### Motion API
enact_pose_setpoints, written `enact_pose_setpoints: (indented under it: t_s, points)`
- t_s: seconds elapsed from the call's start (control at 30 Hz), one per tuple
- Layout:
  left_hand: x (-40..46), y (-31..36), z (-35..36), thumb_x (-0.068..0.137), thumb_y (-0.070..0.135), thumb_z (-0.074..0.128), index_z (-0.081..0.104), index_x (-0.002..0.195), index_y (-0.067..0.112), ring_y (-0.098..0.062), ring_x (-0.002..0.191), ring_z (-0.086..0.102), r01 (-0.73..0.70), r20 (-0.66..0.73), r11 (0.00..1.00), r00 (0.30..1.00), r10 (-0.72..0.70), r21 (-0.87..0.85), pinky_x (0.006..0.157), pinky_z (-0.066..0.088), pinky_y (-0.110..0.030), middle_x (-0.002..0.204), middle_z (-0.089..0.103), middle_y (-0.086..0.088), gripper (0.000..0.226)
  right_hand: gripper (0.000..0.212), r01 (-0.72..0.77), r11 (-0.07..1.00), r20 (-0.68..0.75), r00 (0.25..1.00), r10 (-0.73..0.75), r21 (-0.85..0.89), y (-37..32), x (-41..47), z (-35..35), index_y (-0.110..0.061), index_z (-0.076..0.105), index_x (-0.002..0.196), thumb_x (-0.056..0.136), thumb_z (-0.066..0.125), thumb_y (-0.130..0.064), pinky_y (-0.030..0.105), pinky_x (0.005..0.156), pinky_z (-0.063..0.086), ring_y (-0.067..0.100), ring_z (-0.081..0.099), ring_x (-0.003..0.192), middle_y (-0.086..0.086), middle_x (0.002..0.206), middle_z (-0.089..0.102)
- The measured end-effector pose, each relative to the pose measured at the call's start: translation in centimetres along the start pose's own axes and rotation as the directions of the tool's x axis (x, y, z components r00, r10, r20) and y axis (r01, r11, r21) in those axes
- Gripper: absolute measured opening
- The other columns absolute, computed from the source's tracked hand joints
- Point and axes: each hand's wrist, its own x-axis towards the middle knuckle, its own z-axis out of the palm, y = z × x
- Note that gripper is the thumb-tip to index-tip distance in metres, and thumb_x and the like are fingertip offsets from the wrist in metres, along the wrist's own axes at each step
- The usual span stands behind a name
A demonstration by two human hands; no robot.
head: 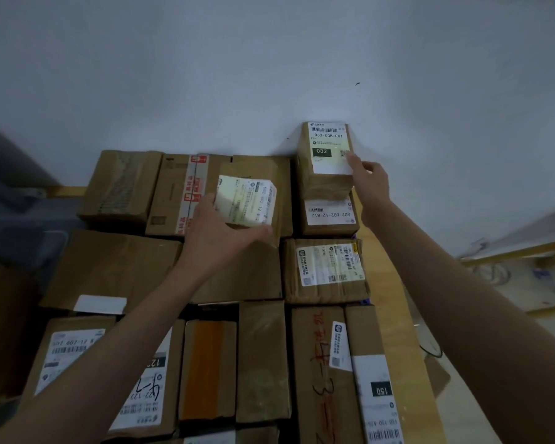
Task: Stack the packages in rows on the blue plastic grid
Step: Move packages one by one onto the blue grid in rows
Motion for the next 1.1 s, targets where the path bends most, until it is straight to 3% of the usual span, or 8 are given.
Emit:
enact_pose_setpoints:
  t_s: [0.17,0.4,0.5,0.63,0.77,0.93,1.03,1.1]
  points:
    - [5.2,2.8,0.6,0.046,0.066,0.075,0.040,0.133,0.015,-0.022,0.111,0.057,-0.002,-0.022,0.989,1.000,0.006,0.145,0.084,0.056,-0.043,0.123,0.053,-0.002,0.107,0.058,0.089,0.996,0.067,0.994,-0.088,-0.009,1.2,-1.3,-0.5,-0.019,0.047,0.133,0.085,0.066,-0.045,0.040,0.087,0.056,0.018,0.063,0.104,-0.001,0.117,0.062]
    - [10.4,4.8,4.3,0.054,0.074,0.074,0.021,0.144,0.011,-0.031,0.128,0.038,0.035,-0.048,0.965,0.999,-0.023,0.261,0.094,0.040,-0.041,0.138,0.039,-0.012,0.122,0.046,0.122,0.991,0.154,0.982,-0.112,-0.056,0.7,-1.2,-0.5,-0.015,0.046,0.135,0.095,0.058,-0.035,0.041,0.094,0.053,0.021,0.060,0.110,0.004,0.124,0.060]
    - [10.9,4.7,5.5,0.055,0.079,0.070,0.021,0.145,0.010,-0.030,0.132,0.035,0.034,-0.048,0.970,0.999,-0.023,0.240,0.099,0.039,-0.044,0.141,0.036,-0.013,0.124,0.044,0.119,0.992,0.160,0.981,-0.113,-0.029,0.8,-0.9,-0.5,-0.016,0.048,0.133,0.094,0.061,-0.033,0.043,0.094,0.054,0.020,0.061,0.109,0.003,0.119,0.062]
    - [10.6,3.8,6.0,0.062,0.074,0.071,0.025,0.147,0.013,-0.024,0.133,0.034,-0.078,0.008,0.987,0.997,0.077,0.142,0.100,0.036,-0.035,0.142,0.038,-0.008,0.114,0.042,0.113,0.994,0.154,0.982,-0.113,0.005,1.2,-0.7,-0.6,-0.018,0.051,0.130,0.093,0.063,-0.034,0.046,0.094,0.055,0.021,0.062,0.107,0.003,0.116,0.063]
    - [10.7,3.2,5.5,0.069,0.066,0.072,0.019,0.152,0.014,-0.024,0.140,0.028,-0.097,0.078,0.990,0.993,0.090,0.101,0.113,0.032,-0.046,0.151,0.033,-0.008,0.111,0.042,0.114,0.993,0.133,0.984,-0.116,0.023,1.5,-0.8,-0.4,-0.020,0.052,0.129,0.092,0.063,-0.037,0.047,0.093,0.055,0.020,0.061,0.107,-0.001,0.112,0.062]
    - [10.2,3.1,4.1,0.072,0.060,0.075,0.016,0.153,0.012,-0.023,0.141,0.032,-0.110,0.154,0.989,0.984,0.094,0.097,0.113,0.033,-0.044,0.155,0.032,-0.005,0.111,0.046,0.110,0.992,0.115,0.988,-0.103,-0.055,1.1,-1.6,-0.6,-0.018,0.052,0.132,0.093,0.060,-0.041,0.045,0.097,0.052,0.021,0.058,0.111,0.002,0.120,0.061]
    - [8.9,3.1,2.8,0.073,0.061,0.073,0.009,0.155,0.013,-0.026,0.146,0.022,-0.065,0.150,0.985,0.988,0.041,0.158,0.116,0.027,-0.048,0.160,0.019,-0.008,0.114,0.054,0.130,0.985,0.078,0.990,-0.121,-0.118,0.0,-2.9,-0.4,-0.014,0.043,0.141,0.095,0.056,-0.040,0.037,0.085,0.053,0.022,0.058,0.108,0.006,0.128,0.058]
    - [7.8,3.1,1.3,0.075,0.062,0.071,0.016,0.154,0.016,-0.027,0.145,0.024,-0.071,0.163,0.982,0.986,0.042,0.177,0.114,0.030,-0.051,0.159,0.022,-0.008,0.107,0.062,0.155,0.978,0.063,0.987,-0.147,-0.142,-1.2,-4.1,-0.5,-0.014,0.035,0.146,0.094,0.058,-0.038,0.033,0.079,0.049,0.021,0.057,0.106,0.008,0.133,0.052]
